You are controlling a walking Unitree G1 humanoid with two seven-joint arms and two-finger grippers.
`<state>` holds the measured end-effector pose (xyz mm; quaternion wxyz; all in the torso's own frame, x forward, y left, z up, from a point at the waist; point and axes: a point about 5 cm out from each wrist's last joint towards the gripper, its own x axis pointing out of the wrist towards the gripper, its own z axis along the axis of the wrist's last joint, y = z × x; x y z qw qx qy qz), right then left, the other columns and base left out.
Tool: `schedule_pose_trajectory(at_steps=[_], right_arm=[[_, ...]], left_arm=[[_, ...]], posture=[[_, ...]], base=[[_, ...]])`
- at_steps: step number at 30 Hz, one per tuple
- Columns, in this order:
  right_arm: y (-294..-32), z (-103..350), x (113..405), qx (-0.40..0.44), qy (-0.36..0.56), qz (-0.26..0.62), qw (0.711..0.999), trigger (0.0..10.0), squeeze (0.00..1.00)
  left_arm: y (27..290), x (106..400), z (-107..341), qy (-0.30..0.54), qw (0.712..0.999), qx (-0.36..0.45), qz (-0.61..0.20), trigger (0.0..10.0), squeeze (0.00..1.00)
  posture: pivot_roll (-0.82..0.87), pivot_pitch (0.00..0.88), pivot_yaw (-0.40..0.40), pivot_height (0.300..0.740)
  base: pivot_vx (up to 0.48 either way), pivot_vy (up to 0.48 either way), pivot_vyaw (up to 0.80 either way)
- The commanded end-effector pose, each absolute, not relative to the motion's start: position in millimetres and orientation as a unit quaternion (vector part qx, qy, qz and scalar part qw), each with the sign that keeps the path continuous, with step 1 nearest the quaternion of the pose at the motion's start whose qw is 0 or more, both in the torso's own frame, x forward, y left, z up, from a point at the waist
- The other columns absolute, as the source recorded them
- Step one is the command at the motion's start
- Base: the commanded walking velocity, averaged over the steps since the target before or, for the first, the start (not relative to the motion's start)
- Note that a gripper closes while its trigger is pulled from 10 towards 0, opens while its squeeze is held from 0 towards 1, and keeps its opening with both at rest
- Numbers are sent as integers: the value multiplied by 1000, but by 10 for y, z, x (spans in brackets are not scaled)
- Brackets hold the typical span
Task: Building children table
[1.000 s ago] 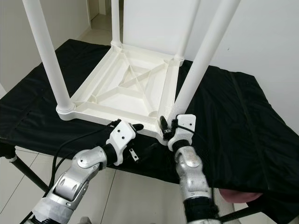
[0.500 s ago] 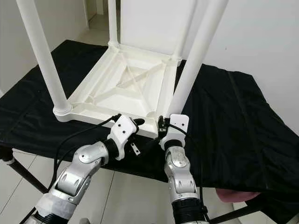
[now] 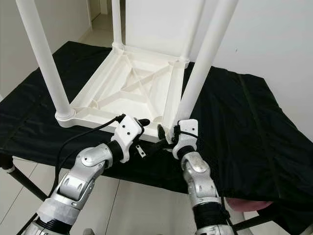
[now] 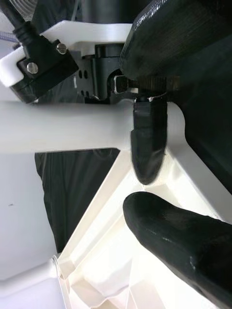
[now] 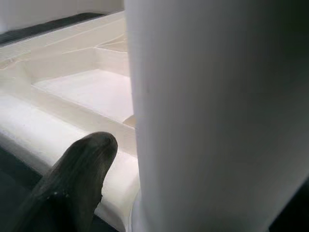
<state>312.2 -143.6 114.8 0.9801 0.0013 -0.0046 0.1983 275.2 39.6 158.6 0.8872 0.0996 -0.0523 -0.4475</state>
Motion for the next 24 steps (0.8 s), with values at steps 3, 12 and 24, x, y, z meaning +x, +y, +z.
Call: schedule_pose_trajectory(at_steps=[3,12,24], right_arm=[[-1420,1212,3201,-25,-23,254,967,10000,0],[-1410,1297,3335,-57,-28,333,941,4157,0],[-1504,1180,3303,-52,11,335,941,0,0]], left_arm=[[388,2766,1584,-54,906,95,-410,10000,0],[405,2755,1579,-36,905,81,-417,10000,0],[370,2691,1512,-20,894,81,-440,10000,0]], posture=[[23,0,-88,740],[50,0,-101,740],[16,0,-117,740]], base=[[0,0,0],[0,0,0],[0,0,0]])
